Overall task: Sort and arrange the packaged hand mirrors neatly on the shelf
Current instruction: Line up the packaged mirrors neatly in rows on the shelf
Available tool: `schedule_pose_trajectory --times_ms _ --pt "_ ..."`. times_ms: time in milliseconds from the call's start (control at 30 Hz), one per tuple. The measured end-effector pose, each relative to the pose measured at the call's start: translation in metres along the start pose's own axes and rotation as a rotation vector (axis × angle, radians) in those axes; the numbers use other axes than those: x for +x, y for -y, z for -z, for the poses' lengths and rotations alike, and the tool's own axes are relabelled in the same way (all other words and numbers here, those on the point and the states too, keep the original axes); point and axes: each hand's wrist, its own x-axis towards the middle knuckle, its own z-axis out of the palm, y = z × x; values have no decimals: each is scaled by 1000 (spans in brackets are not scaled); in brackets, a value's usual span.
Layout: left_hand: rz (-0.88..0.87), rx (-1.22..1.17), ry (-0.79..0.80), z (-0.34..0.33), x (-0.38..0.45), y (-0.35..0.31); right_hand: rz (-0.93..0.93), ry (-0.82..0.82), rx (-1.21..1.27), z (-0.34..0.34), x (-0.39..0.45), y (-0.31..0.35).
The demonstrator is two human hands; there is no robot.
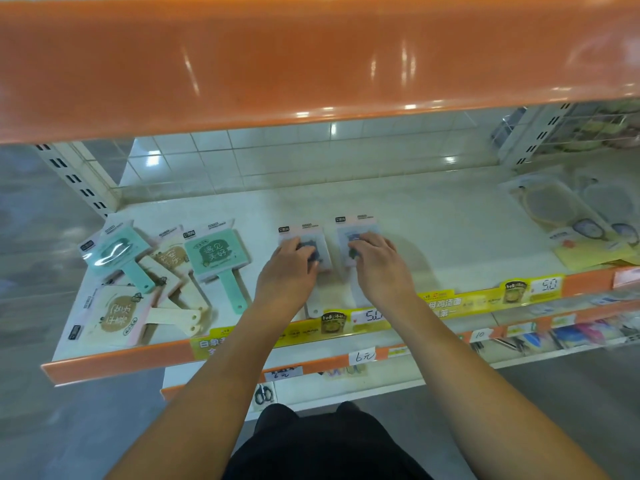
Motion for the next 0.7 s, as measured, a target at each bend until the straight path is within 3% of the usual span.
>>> schedule_pose_trajectory --times_ms 700 --pt "-17 78 -36 -11 16 -25 41 54 7 10 17 -13"
